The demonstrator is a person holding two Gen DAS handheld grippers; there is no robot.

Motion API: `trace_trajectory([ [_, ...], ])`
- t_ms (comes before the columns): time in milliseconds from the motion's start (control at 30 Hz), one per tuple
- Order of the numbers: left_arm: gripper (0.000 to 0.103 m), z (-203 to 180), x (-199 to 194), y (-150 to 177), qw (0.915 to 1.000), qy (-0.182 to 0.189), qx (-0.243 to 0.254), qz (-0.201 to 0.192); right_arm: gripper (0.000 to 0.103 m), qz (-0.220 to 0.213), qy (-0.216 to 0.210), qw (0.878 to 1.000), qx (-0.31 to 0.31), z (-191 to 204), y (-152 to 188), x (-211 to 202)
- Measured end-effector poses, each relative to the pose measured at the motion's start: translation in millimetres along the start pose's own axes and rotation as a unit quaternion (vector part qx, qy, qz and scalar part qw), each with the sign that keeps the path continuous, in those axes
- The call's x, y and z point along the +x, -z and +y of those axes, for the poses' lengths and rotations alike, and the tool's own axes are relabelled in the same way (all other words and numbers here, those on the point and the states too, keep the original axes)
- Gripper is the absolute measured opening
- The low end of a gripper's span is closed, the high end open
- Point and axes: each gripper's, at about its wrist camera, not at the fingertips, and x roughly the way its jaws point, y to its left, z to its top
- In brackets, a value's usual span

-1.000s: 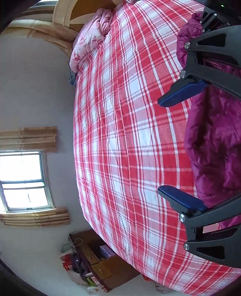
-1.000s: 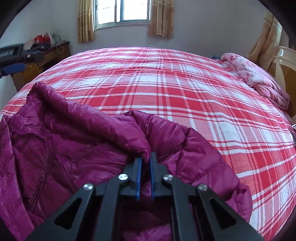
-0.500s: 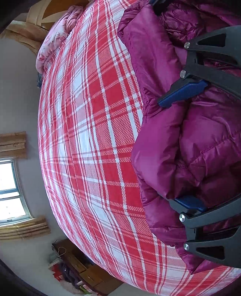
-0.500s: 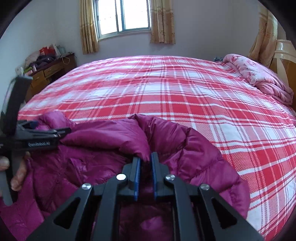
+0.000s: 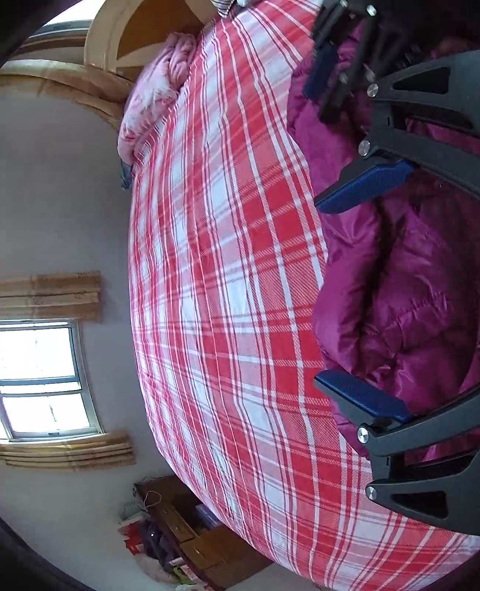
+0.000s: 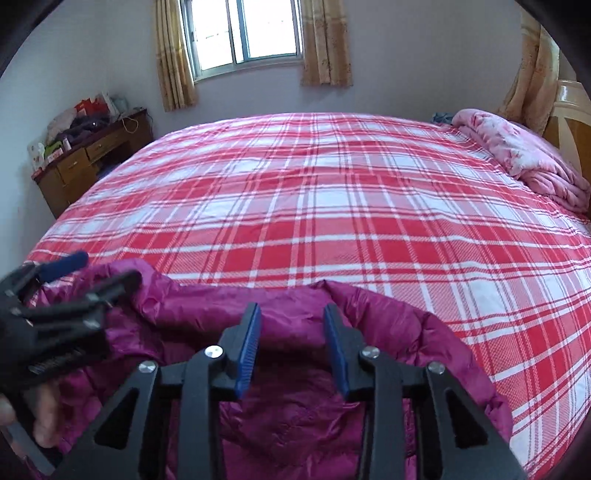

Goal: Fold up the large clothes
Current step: 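Lay the folded hem onto the jacket body with both tools and release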

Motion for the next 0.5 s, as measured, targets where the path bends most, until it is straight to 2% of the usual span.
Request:
trace_trajectory([
  [67, 0.087, -5.6, 12.8, -1.1, 0.9997, 0.005, 0.002, 0.025, 0.038, 0.008, -0.003, 1.000, 0.007, -5.6, 11.3, 3.8],
  [100, 0.087, -6.2, 21.9, 3.7, 0.9993, -0.003, 0.002, 0.038, 0.036, 0.009, -0.004, 1.000, 0.011, -8.6, 15.1, 4.5],
  [200, 0.087, 0.9, 56.4, 30.1, 0.9956, -0.022, -0.005, 0.091, 0.036, 0.007, -0.005, 1.000, 0.008, -8.0, 16.9, 1.2],
  [300, 0.087, 9.7, 60.4, 40.0, 0.9958, -0.011, -0.023, 0.088, 0.037, 0.014, -0.004, 1.000, 0.002, -5.1, 19.6, 5.8],
  [500, 0.092, 3.9, 66.7, 42.0, 0.9951, -0.028, -0.011, 0.094, 0.037, 0.028, -0.009, 1.000, 0.010, -8.0, 22.5, 14.8],
])
